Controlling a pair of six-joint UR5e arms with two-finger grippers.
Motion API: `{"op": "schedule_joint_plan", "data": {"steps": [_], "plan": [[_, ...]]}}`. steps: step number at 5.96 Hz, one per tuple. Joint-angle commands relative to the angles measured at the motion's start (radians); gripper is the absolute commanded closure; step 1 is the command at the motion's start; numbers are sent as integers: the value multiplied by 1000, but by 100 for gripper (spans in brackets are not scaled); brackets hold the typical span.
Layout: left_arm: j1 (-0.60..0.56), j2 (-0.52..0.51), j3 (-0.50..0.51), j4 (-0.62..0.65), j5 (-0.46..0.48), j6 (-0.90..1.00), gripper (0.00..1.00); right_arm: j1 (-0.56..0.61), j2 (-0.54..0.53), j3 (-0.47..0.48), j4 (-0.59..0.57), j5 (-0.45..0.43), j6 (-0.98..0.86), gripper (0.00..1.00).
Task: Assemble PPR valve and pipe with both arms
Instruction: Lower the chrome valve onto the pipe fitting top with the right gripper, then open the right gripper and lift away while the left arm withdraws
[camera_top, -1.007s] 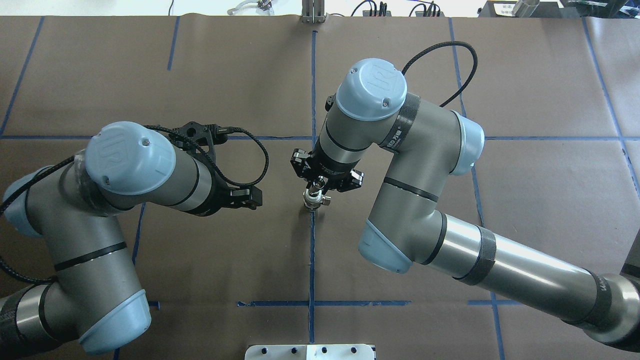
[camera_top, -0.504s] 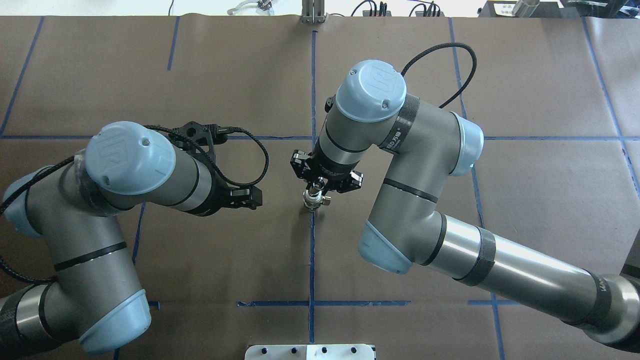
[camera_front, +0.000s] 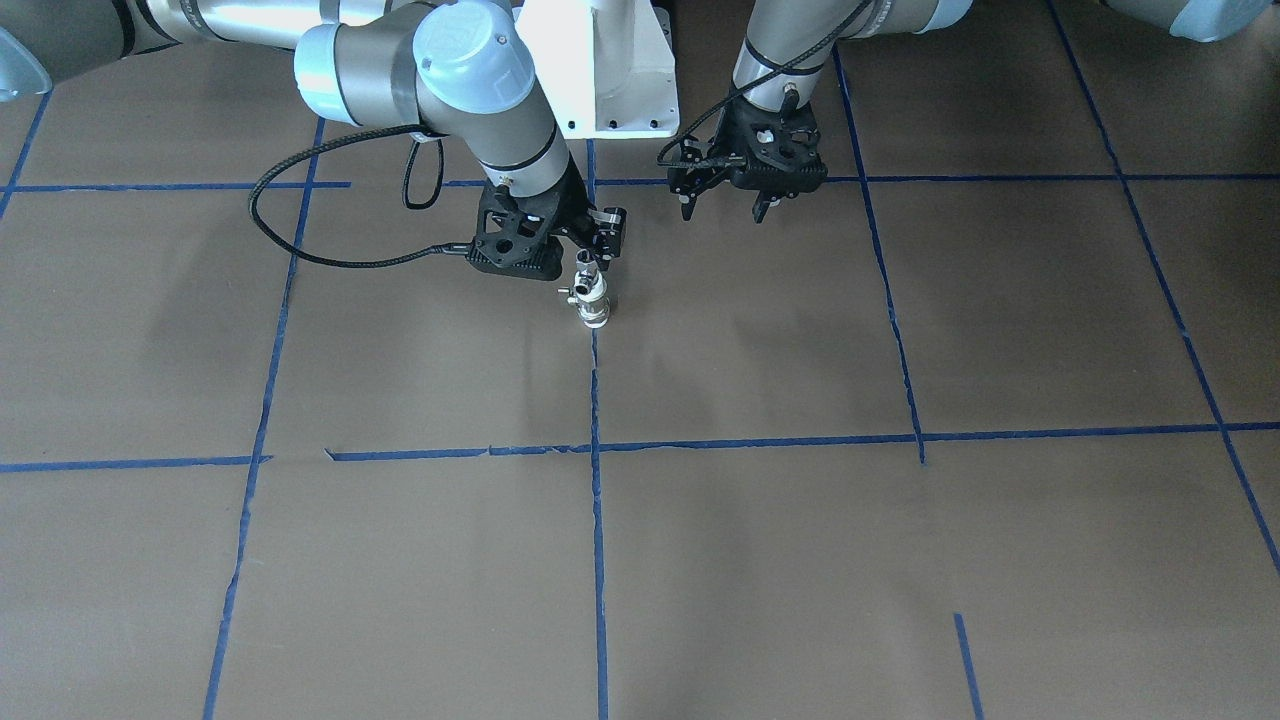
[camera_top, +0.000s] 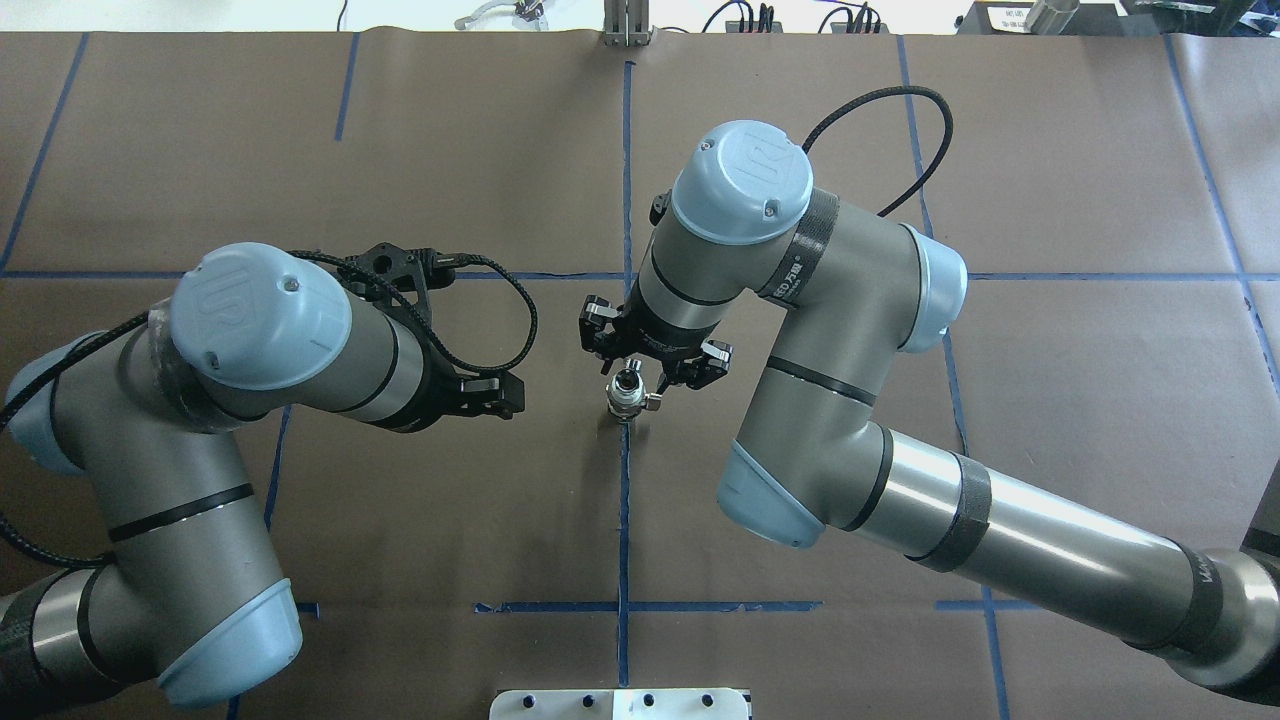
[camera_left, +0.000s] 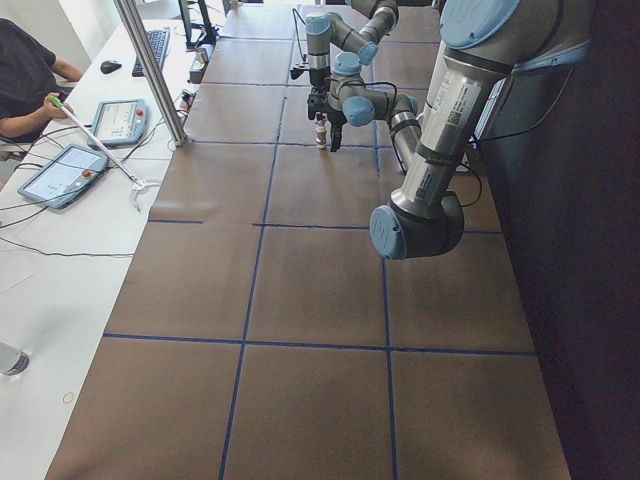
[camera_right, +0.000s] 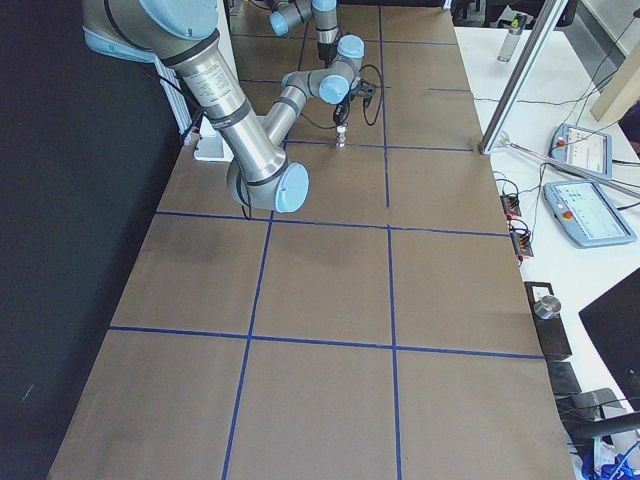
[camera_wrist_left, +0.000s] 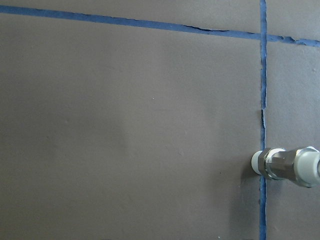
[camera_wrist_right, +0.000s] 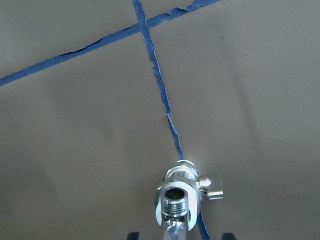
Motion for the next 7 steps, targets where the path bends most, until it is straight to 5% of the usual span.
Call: {"op": "schedule_joint_plan", "data": {"steps": [1,3,4,5,7], "plan": [[-1,0,0,0,0,1,10,0,0,1,2,0,0,34],[-2,0,-11,0,2,4,10,2,-4,33,2,0,-1,15],[-7,0,-14,2,0,6,10,30,-60,132,-3,-2,-3,11],[-21,0,-15,0,-5,8,10,58,-192,276,-3,-8,-3,1],[-57,2,-21,3,-23,29,7,200,-437,487,-3,11,-36,0]]}}
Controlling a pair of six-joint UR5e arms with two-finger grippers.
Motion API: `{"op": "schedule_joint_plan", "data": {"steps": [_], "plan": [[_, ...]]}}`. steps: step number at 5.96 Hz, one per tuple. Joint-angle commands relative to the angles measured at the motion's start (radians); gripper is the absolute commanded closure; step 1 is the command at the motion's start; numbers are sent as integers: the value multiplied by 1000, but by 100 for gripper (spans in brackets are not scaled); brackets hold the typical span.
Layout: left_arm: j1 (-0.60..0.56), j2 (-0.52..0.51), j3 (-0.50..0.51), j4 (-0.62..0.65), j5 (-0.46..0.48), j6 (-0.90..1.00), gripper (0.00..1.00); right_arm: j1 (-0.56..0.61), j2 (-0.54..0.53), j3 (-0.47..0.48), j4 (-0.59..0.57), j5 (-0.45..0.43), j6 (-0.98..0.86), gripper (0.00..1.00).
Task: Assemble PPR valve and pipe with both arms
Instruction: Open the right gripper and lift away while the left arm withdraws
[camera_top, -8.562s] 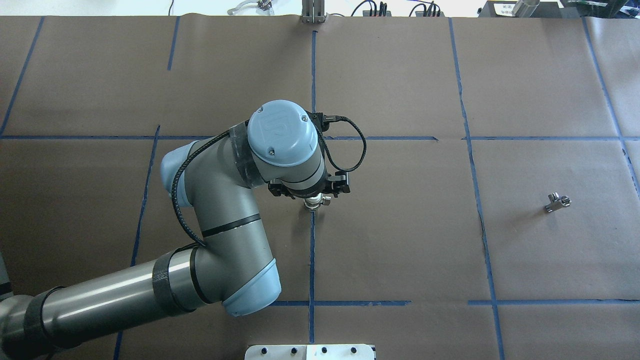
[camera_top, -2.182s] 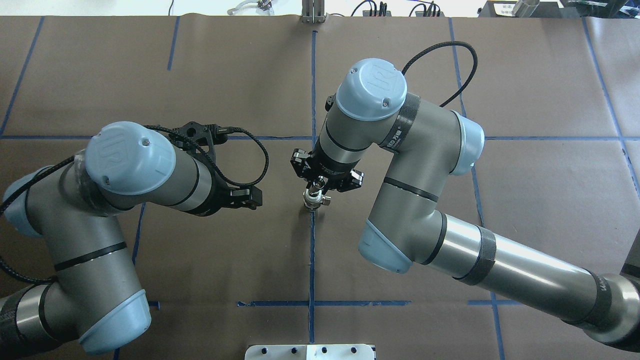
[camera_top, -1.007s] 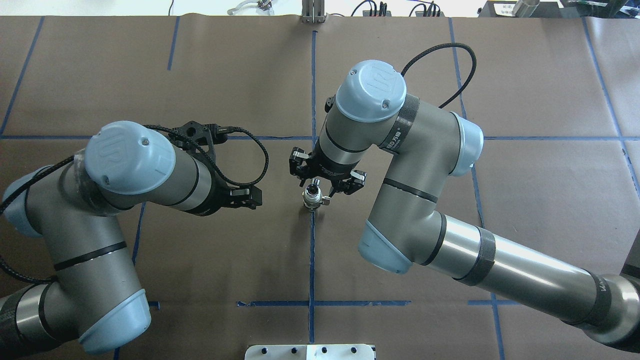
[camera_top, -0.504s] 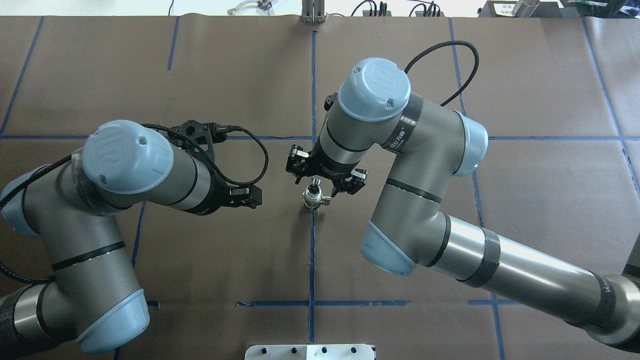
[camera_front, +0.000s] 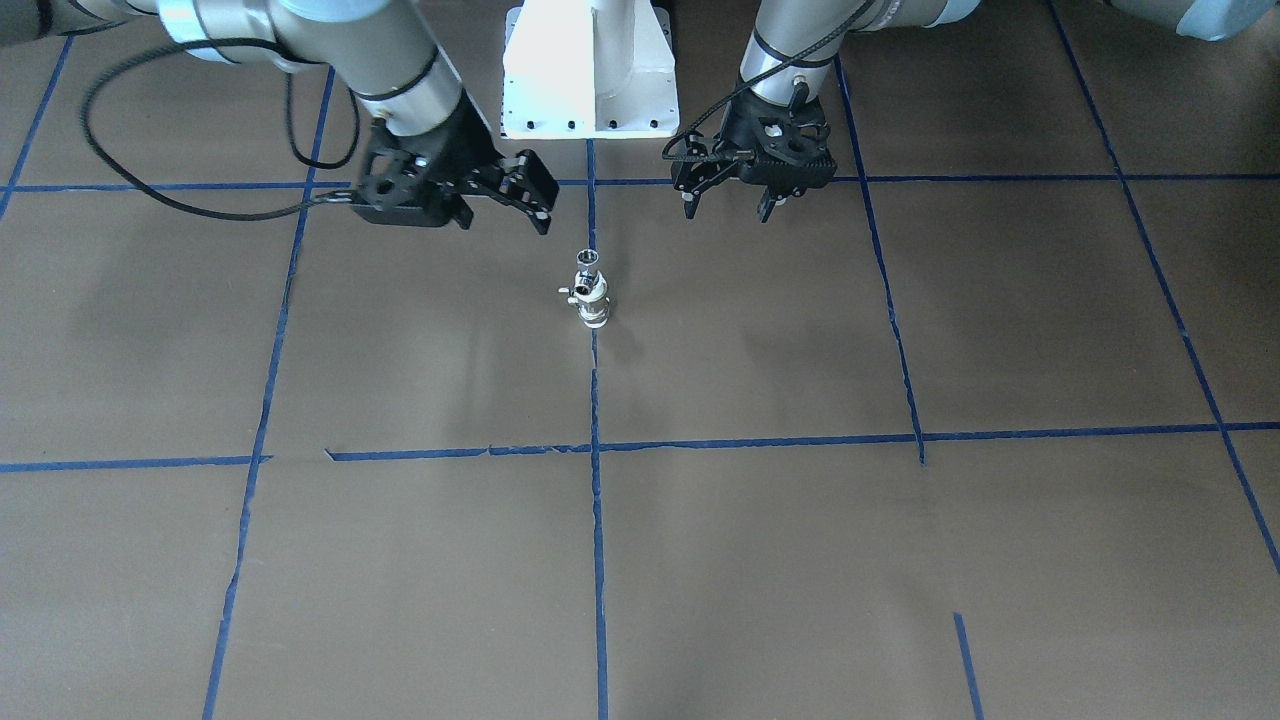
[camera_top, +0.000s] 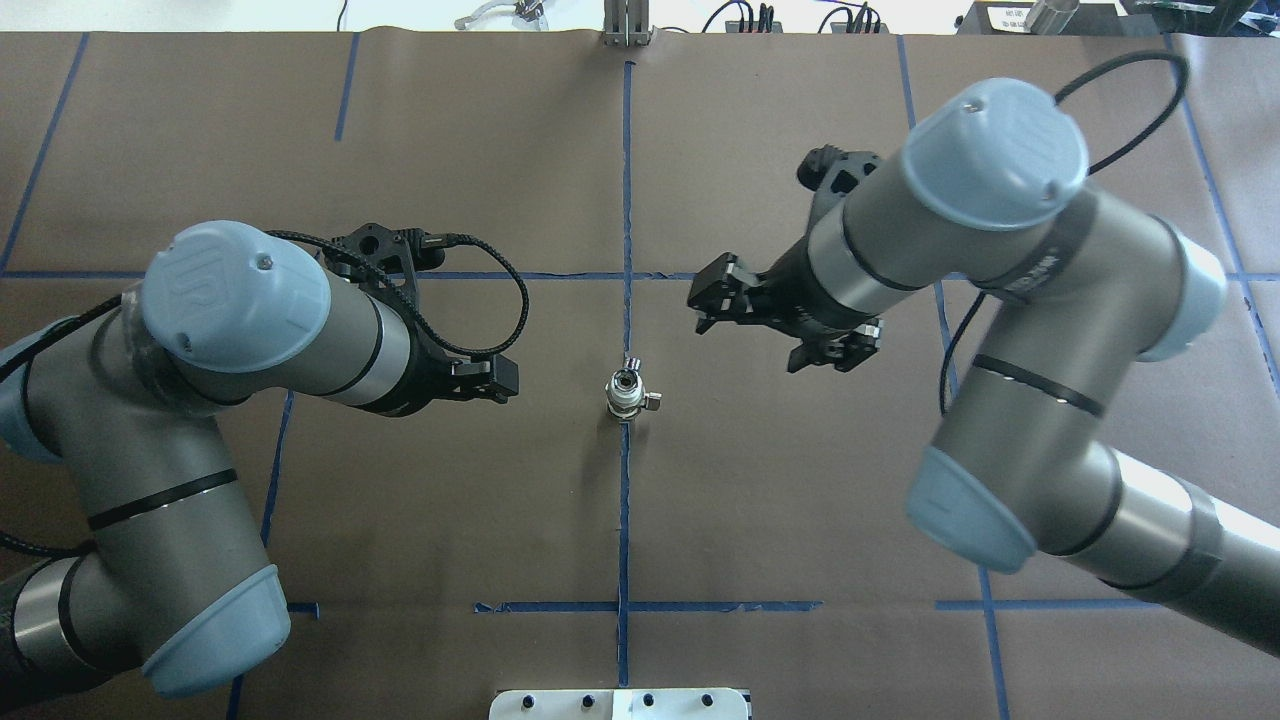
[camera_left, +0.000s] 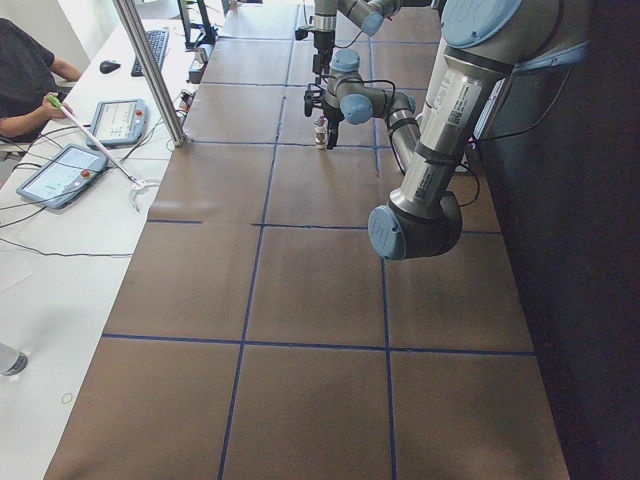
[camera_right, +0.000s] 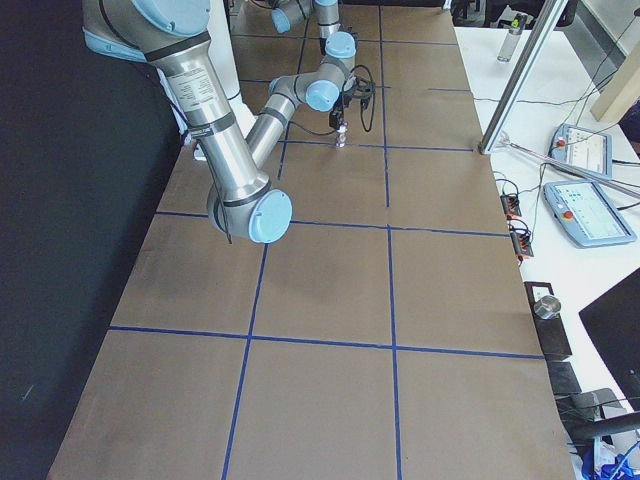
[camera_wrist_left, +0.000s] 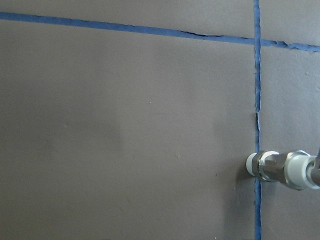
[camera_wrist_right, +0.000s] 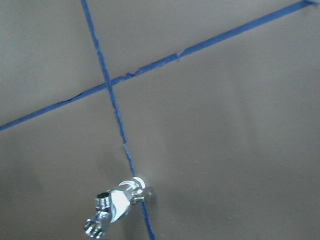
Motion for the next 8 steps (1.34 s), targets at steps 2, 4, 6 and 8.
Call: {"op": "schedule_joint_plan", "data": {"steps": [2,4,6,8], "plan": [[-155,81,-9,3,-148,166,1,230,-315,111,-2,73,-348,0],[-336,208,-2,9,-263,452,0,527,-465,40,-15,230,-830,0],[-566,371,6,14,-390,824,0,781,-515,-132,-57,279,-1335,0],[-773,473,56,65,-408,1187,0,872,-447,-245,-299,261,-1733,0]]}}
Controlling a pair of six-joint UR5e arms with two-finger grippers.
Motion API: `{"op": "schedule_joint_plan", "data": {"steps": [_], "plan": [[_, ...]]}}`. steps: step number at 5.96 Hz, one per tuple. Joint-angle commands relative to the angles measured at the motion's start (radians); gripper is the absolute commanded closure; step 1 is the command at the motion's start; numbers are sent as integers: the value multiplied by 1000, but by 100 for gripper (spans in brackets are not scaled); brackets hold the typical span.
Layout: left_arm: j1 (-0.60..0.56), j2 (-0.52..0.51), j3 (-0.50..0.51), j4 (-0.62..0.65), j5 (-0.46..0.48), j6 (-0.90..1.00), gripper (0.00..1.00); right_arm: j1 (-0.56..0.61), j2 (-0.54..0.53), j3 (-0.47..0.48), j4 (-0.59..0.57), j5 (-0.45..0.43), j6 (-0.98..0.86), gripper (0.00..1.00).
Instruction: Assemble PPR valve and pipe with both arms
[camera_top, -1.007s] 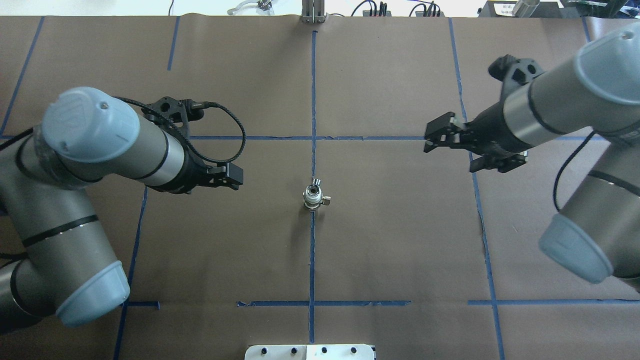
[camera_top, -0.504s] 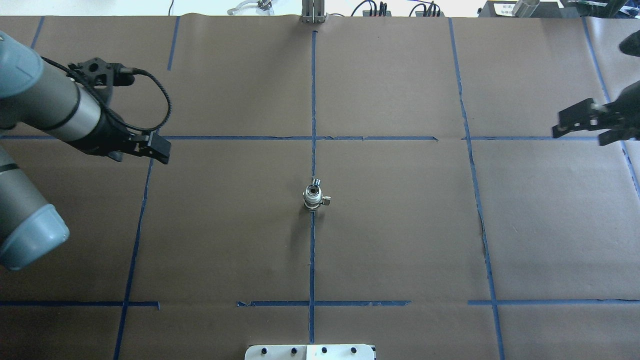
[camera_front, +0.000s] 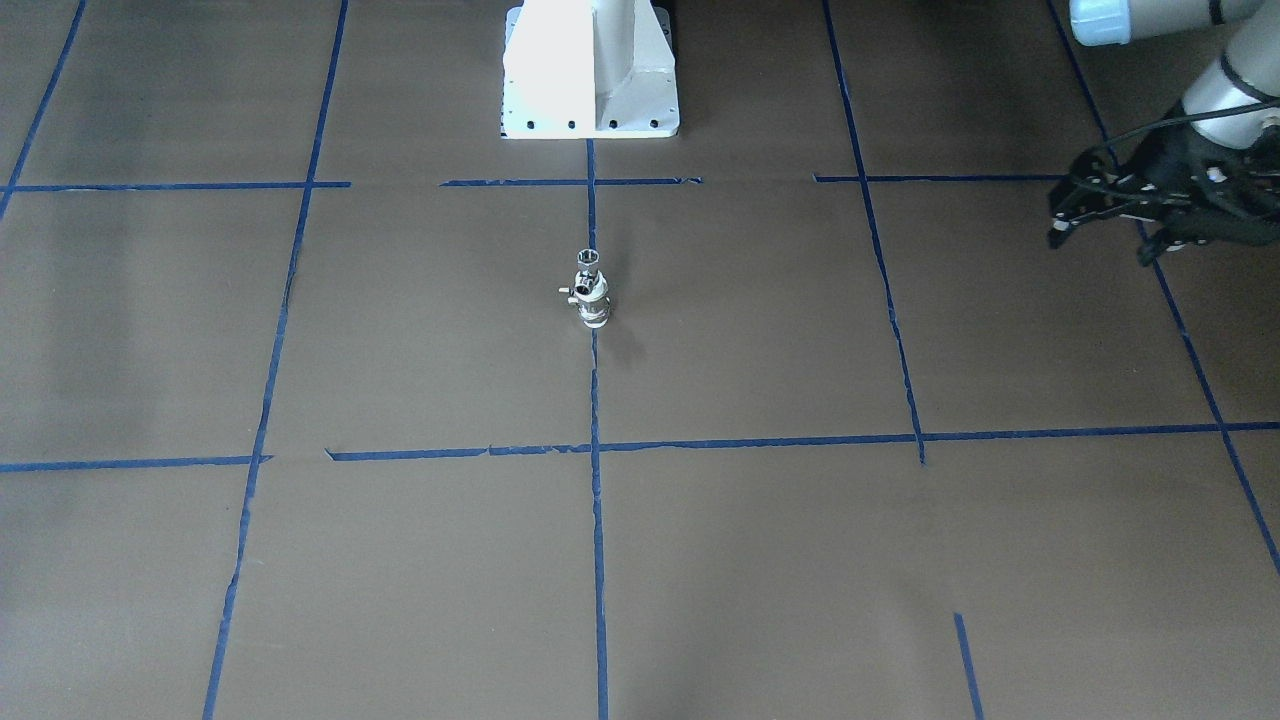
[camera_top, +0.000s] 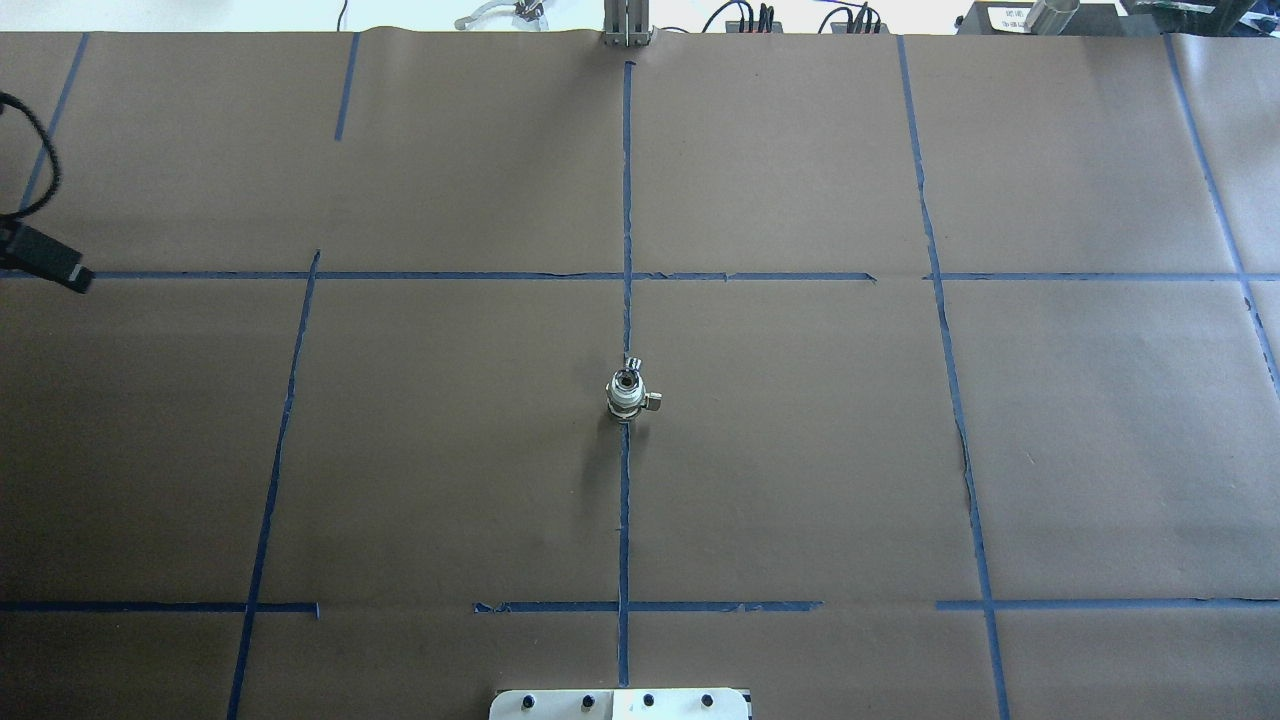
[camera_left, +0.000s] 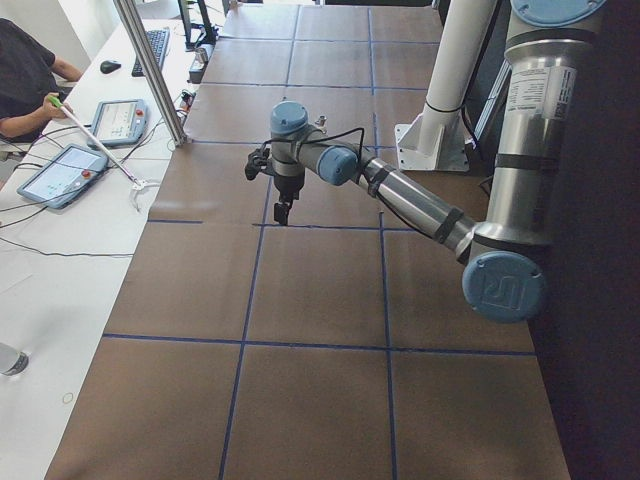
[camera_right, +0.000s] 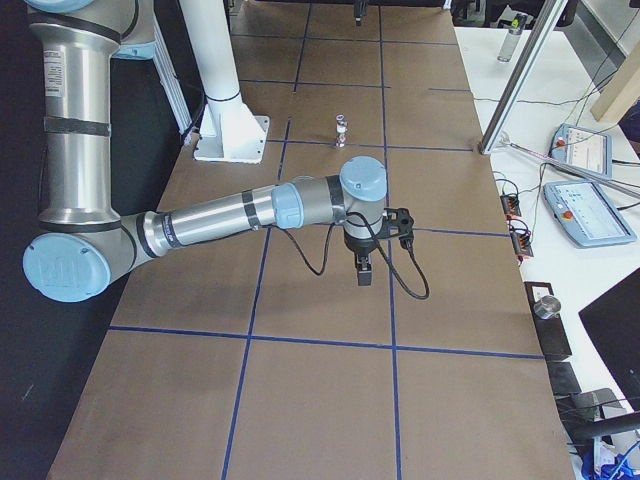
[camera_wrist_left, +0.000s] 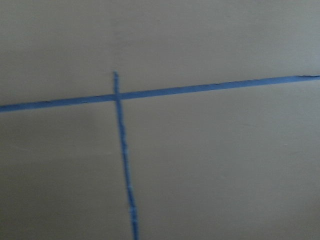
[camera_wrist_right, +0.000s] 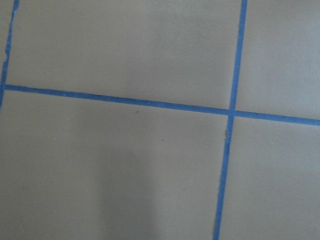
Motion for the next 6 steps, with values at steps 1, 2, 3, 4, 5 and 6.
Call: {"op": "schedule_joint_plan", "data": {"steps": [1,2,3,4,5,6], "plan": [[-199,39,72,127,-104,325,0,76,40,-69,-192,-5,-240,0],[-240,83,99,160,-129,389,0,129,26,-45,-244,2,-269,0],[-299,123,136,162,-128,518,0,134,13,-31,-269,-7,-279,0],[-333,140,156,172,-129,565,0,133,2,-37,-270,-10,-280,0],[-338,144,208,168,-129,569,0,133,-13,-32,-268,-11,-281,0],[-344,160,221,168,-129,576,0,133,-47,-34,-260,-5,-279,0]]}}
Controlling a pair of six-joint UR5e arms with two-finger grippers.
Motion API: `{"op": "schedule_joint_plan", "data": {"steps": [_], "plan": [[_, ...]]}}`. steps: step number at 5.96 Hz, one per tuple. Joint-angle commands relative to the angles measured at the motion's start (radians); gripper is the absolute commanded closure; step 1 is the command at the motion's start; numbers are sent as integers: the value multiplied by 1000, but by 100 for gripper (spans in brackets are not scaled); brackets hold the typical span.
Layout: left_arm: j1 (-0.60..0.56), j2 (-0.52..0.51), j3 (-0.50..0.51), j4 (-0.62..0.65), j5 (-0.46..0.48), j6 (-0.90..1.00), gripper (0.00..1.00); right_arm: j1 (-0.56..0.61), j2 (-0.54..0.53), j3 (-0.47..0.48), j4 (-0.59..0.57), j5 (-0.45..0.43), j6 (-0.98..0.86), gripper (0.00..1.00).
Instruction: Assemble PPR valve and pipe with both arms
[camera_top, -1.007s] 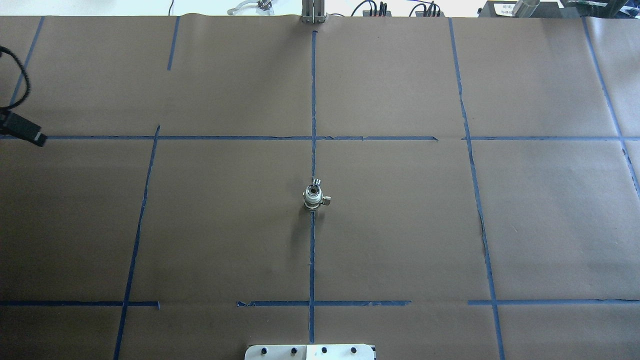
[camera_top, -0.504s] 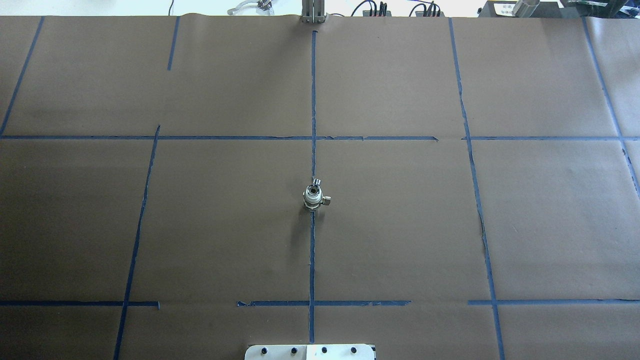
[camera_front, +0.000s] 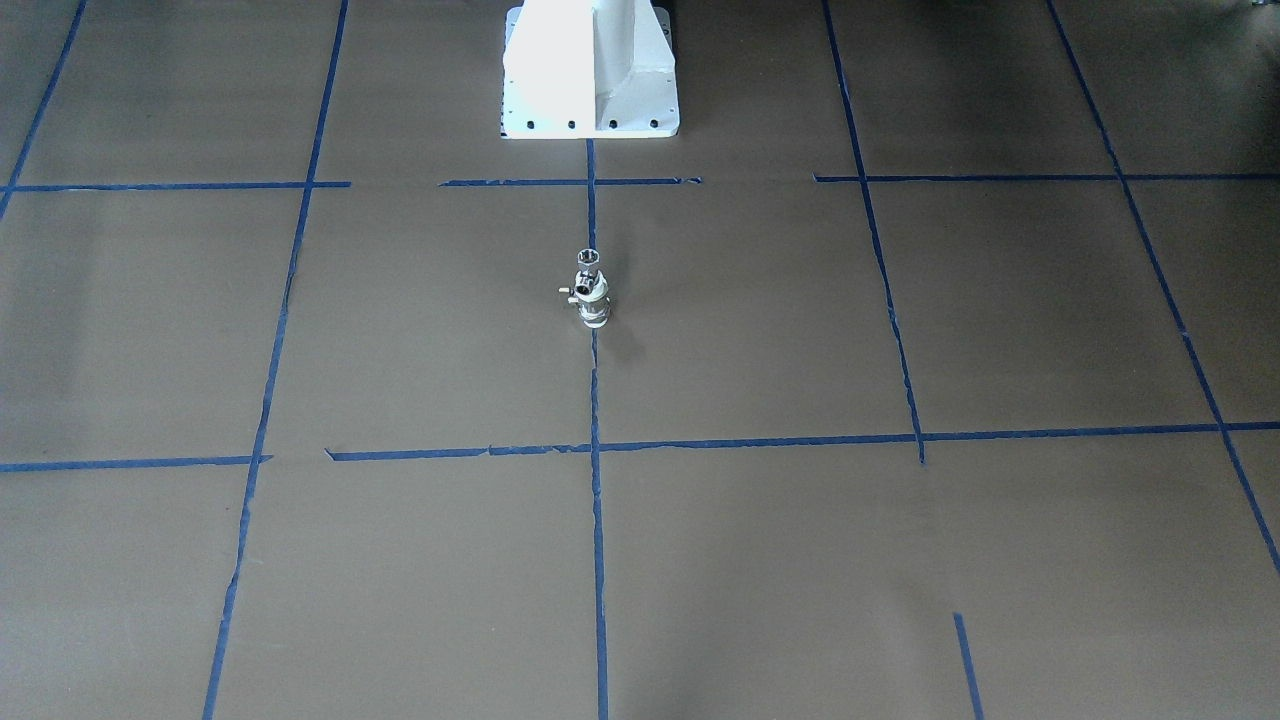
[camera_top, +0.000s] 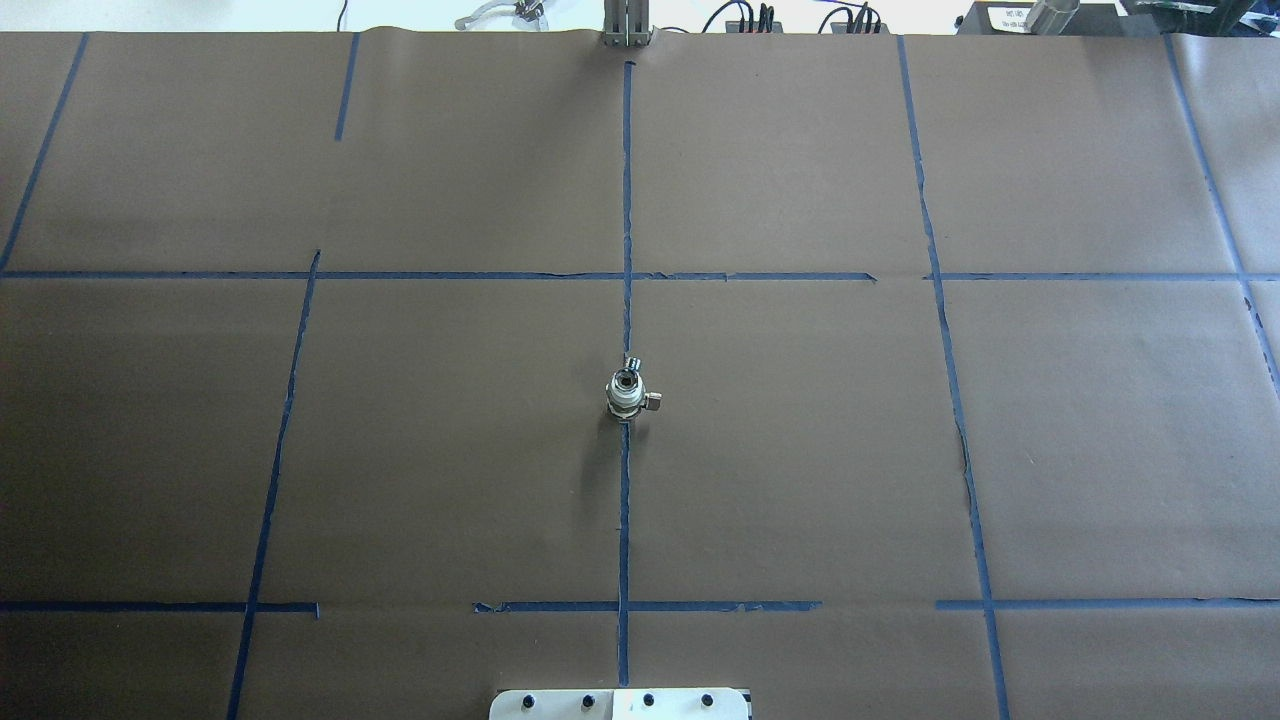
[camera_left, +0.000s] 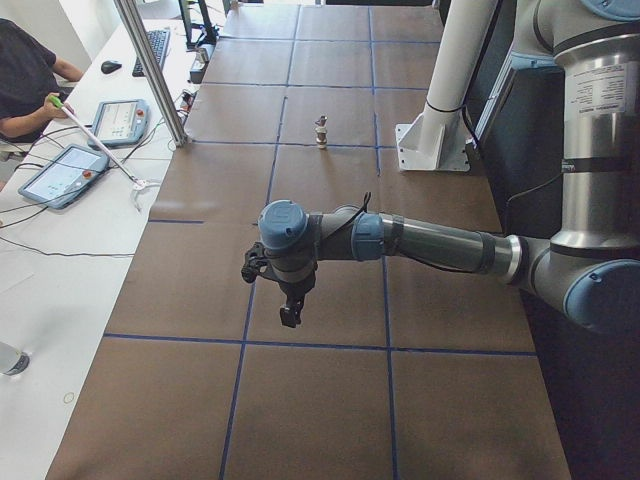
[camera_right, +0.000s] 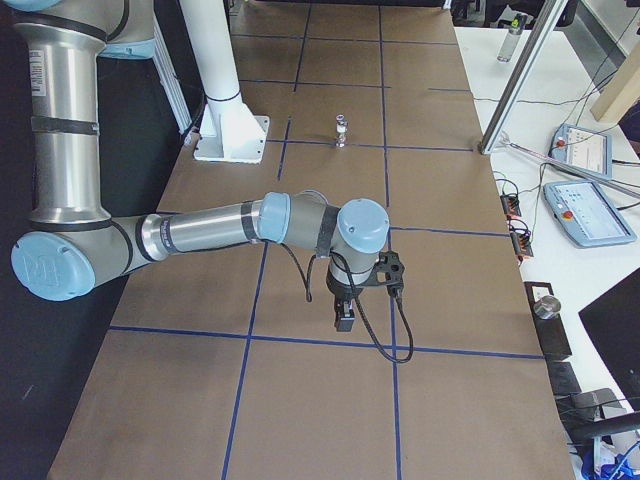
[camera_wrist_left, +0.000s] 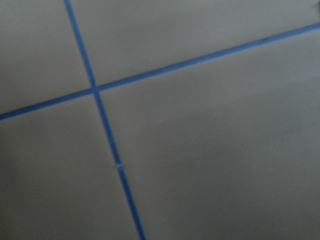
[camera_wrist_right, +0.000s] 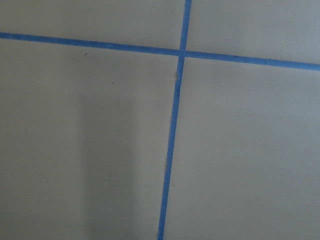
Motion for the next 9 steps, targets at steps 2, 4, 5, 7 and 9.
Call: {"op": "schedule_joint_plan", "data": {"steps": [2,4,5,7,9], "plan": [[-13,40,-3,12,3,7,0,-4,-32,-4,5,2,2,0],[-15,49,11,1,3,-31,0,-35,-29,-12,8,-1,8,0],[-15,74,-3,-12,4,-30,0,-64,-29,-14,43,-2,17,0],[-15,57,0,-17,9,-27,0,-90,-19,-34,48,-1,22,0],[-15,50,14,-16,9,-31,0,-105,-16,-53,69,-1,28,0]]}}
